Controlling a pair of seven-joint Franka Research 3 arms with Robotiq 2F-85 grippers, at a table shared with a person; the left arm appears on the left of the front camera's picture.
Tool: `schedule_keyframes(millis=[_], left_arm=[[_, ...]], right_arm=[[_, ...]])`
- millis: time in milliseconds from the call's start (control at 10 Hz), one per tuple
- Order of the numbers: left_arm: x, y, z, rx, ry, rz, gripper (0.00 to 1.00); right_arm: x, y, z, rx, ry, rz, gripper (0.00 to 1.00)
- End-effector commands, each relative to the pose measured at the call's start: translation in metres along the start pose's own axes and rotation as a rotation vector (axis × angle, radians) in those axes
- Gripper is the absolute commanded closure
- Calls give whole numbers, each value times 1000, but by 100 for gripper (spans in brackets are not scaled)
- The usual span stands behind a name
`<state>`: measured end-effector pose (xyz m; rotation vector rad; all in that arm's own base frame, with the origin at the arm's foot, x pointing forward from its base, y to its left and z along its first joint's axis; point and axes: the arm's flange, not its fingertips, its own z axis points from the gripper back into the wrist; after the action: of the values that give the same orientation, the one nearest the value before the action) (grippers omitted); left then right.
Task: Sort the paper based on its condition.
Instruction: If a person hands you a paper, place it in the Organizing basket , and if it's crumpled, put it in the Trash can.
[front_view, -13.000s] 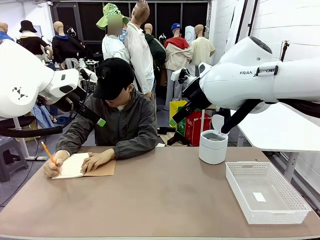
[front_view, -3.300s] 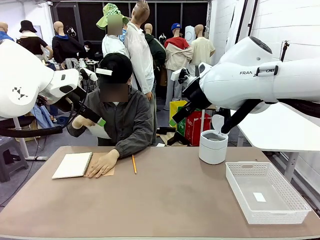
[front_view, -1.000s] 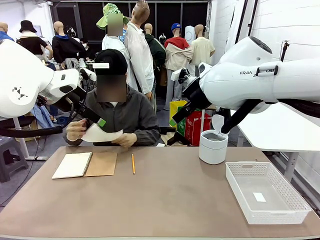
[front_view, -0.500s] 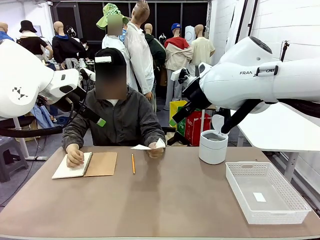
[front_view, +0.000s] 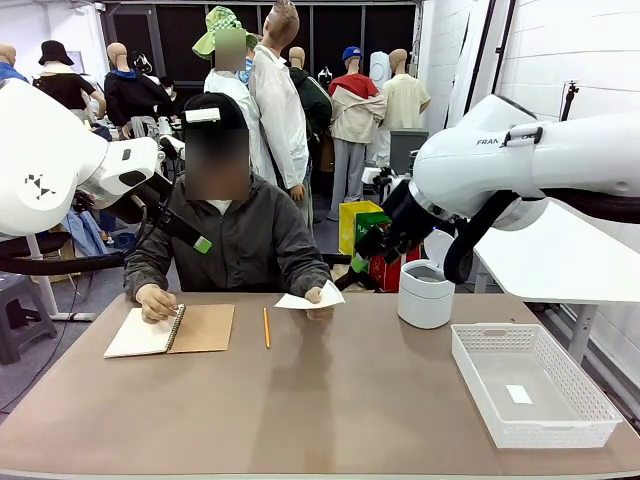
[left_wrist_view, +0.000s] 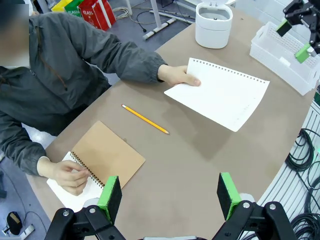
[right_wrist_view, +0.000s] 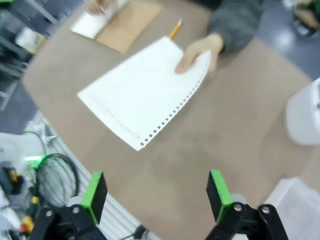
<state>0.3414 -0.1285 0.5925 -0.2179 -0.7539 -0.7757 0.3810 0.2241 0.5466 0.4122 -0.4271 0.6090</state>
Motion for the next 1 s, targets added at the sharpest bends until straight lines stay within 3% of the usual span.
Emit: schedule_keyframes(millis=[0,200,300,400,900], left_arm=[[1,2,1,-6,1,3,0],[1,2,1,-6,1,3,0],[1,2,1,-6,1,3,0],[1,2,1,-6,1,3,0],[1,2,1,-6,1,3,0]], right_arm=[[-1,-14,-13,68,35,-171,0],[-9,-26,-29,103,99,-226,0],[-6,-25,-29,38,131,-183,0],[-12,-29,-28,83,89,-191,0],[-12,-29,-28,83,89,-191,0]])
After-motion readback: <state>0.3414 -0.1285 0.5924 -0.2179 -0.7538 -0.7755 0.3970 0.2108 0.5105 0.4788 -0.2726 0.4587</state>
